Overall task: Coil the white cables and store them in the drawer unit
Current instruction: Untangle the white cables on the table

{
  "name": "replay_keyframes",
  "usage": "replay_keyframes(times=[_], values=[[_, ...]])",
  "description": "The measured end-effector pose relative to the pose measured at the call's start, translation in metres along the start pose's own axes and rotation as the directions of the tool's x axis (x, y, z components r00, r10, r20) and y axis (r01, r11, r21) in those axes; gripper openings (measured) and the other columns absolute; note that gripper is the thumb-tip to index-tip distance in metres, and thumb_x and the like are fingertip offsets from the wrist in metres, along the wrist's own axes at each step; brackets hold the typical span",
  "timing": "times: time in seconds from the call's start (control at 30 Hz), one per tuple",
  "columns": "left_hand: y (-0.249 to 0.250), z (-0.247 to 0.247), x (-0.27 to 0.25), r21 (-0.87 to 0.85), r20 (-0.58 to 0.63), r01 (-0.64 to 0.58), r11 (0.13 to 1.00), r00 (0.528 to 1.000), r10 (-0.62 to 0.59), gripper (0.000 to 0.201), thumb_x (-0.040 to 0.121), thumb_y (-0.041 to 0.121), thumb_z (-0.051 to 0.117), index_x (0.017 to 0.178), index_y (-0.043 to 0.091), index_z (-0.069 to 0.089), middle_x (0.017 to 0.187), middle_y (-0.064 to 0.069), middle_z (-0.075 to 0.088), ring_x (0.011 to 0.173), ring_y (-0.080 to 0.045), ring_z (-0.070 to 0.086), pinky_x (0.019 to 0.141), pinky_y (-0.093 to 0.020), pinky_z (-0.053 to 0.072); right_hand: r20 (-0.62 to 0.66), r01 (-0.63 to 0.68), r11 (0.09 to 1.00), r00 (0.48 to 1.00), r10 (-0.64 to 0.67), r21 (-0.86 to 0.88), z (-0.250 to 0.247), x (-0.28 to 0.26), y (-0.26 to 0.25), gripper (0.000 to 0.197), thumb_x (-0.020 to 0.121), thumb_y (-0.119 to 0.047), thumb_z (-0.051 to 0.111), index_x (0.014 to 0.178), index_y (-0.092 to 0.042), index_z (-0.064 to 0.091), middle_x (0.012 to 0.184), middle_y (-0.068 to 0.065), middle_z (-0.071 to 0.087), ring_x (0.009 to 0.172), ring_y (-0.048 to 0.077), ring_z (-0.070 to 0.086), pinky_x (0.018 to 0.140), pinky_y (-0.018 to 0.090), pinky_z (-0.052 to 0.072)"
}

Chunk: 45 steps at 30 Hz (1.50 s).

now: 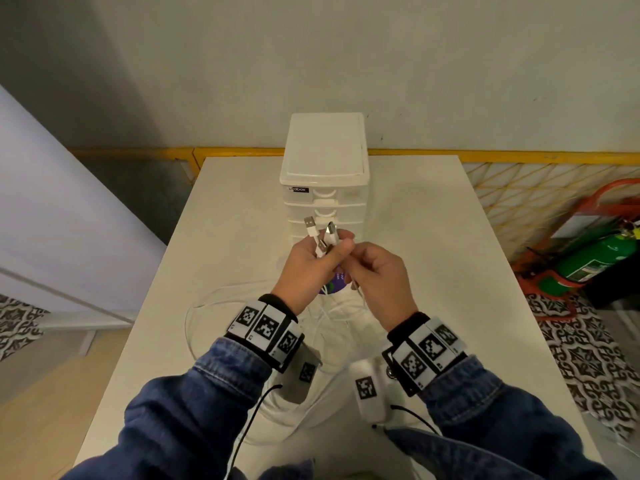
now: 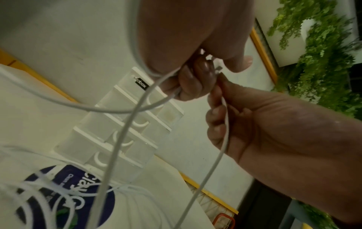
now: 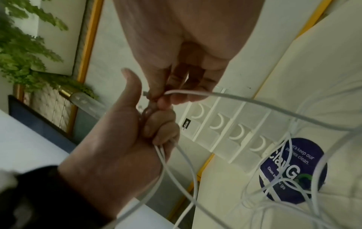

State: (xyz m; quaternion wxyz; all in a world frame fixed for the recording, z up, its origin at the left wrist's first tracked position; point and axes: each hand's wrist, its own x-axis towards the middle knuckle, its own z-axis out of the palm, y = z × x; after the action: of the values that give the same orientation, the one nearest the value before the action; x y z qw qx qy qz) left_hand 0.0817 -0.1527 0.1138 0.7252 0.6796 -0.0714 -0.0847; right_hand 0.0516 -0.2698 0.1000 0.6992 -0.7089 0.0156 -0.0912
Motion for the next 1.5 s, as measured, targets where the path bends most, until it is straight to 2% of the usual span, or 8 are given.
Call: replay_keyframes(times=[0.23, 0.43, 0.57, 0.67, 0.8, 0.93, 1.3, 1.5], values=[[0.017, 0.012, -0.005, 0.037, 0.048, -0.039, 0.999, 0.998, 0.038, 0.036, 0.098, 0.031, 0.041, 0.073, 0.008, 0.053, 0.056, -0.018, 0.050, 0.046, -0.029, 0.050, 0.042, -0.029, 0.040, 0.112, -0.060, 0.998, 0.992, 0.060, 0.003, -0.001, -0.003, 0.000, 0.013, 0.091, -0.017, 0.054, 0.095, -0.006, 0.048, 0.066, 0.004, 0.056, 0.049, 0.008, 0.052, 0.051, 0.021, 0.045], [0.023, 0.013, -0.005, 0.112, 0.056, -0.078, 0.991, 0.996, 0.072, 0.046, 0.097, 0.047, 0.029, 0.069, 0.015, 0.046, 0.059, -0.004, 0.038, 0.054, -0.017, 0.037, 0.049, -0.023, 0.033, 0.392, -0.061, 0.994, 0.915, 0.094, -0.094, 0.002, -0.013, 0.007, 0.038, 0.093, -0.038, 0.041, 0.129, -0.024, 0.040, 0.115, -0.013, 0.057, 0.103, -0.007, 0.056, 0.091, 0.018, 0.047], [0.021, 0.009, -0.009, 0.110, 0.081, -0.044, 0.993, 0.996, 0.036, 0.045, 0.098, 0.049, 0.028, 0.073, 0.017, 0.047, 0.070, -0.002, 0.050, 0.057, -0.015, 0.046, 0.042, -0.023, 0.039, 0.438, -0.063, 0.994, 0.894, 0.096, -0.090, 0.000, -0.016, 0.002, 0.027, 0.096, -0.023, 0.043, 0.123, -0.019, 0.047, 0.097, -0.010, 0.062, 0.091, -0.002, 0.061, 0.091, 0.020, 0.047], [0.019, 0.007, -0.009, 0.069, 0.046, -0.033, 0.997, 0.998, 0.030, 0.041, 0.100, 0.040, 0.030, 0.072, 0.014, 0.046, 0.083, -0.003, 0.058, 0.071, -0.014, 0.060, 0.062, -0.022, 0.051, 0.481, 0.021, 0.967, 0.870, 0.108, -0.254, 0.004, -0.022, 0.006, 0.021, 0.094, -0.020, 0.047, 0.074, -0.022, 0.053, 0.065, -0.001, 0.056, 0.066, 0.013, 0.056, 0.081, 0.039, 0.049], [0.014, -0.001, -0.013, 0.072, 0.033, -0.004, 0.997, 0.999, 0.001, 0.041, 0.099, 0.044, 0.030, 0.076, 0.015, 0.048, 0.084, -0.002, 0.061, 0.070, -0.021, 0.058, 0.040, -0.022, 0.039, 0.441, -0.020, 0.967, 0.888, 0.133, -0.253, 0.002, -0.024, 0.009, 0.027, 0.096, -0.021, 0.044, 0.077, -0.032, 0.060, 0.072, 0.006, 0.057, 0.066, 0.011, 0.051, 0.081, 0.038, 0.048], [0.008, 0.000, -0.011, -0.012, 0.028, 0.003, 1.000, 1.000, -0.003, 0.046, 0.096, 0.049, 0.028, 0.077, 0.013, 0.048, 0.089, -0.009, 0.066, 0.087, -0.018, 0.063, 0.084, -0.033, 0.050, 0.466, -0.007, 0.967, 0.875, 0.130, -0.257, 0.005, -0.027, 0.004, 0.021, 0.096, -0.018, 0.044, 0.082, -0.013, 0.058, 0.082, 0.004, 0.063, 0.082, 0.019, 0.059, 0.084, 0.034, 0.047], [0.009, -0.007, -0.015, -0.240, 0.004, 0.001, 0.971, 1.000, 0.000, 0.030, 0.099, 0.034, 0.035, 0.124, 0.018, 0.042, 0.074, -0.007, 0.065, 0.052, -0.018, 0.062, 0.034, -0.020, 0.036, 0.431, -0.056, 0.977, 0.891, 0.142, -0.206, 0.000, -0.035, 0.011, 0.020, 0.098, -0.020, 0.041, 0.092, -0.024, 0.059, 0.063, -0.004, 0.043, 0.055, 0.004, 0.043, 0.061, 0.021, 0.042], [0.005, -0.009, -0.017, -0.219, 0.087, 0.029, 0.975, 0.996, -0.010, 0.027, 0.094, 0.038, 0.044, 0.087, 0.015, 0.058, 0.074, -0.009, 0.064, 0.056, -0.025, 0.064, 0.041, -0.027, 0.045, 0.452, -0.083, 0.961, 0.870, 0.199, -0.263, -0.006, -0.032, 0.003, 0.020, 0.098, -0.012, 0.037, 0.088, -0.016, 0.054, 0.064, 0.000, 0.053, 0.052, 0.004, 0.051, 0.060, 0.016, 0.045]])
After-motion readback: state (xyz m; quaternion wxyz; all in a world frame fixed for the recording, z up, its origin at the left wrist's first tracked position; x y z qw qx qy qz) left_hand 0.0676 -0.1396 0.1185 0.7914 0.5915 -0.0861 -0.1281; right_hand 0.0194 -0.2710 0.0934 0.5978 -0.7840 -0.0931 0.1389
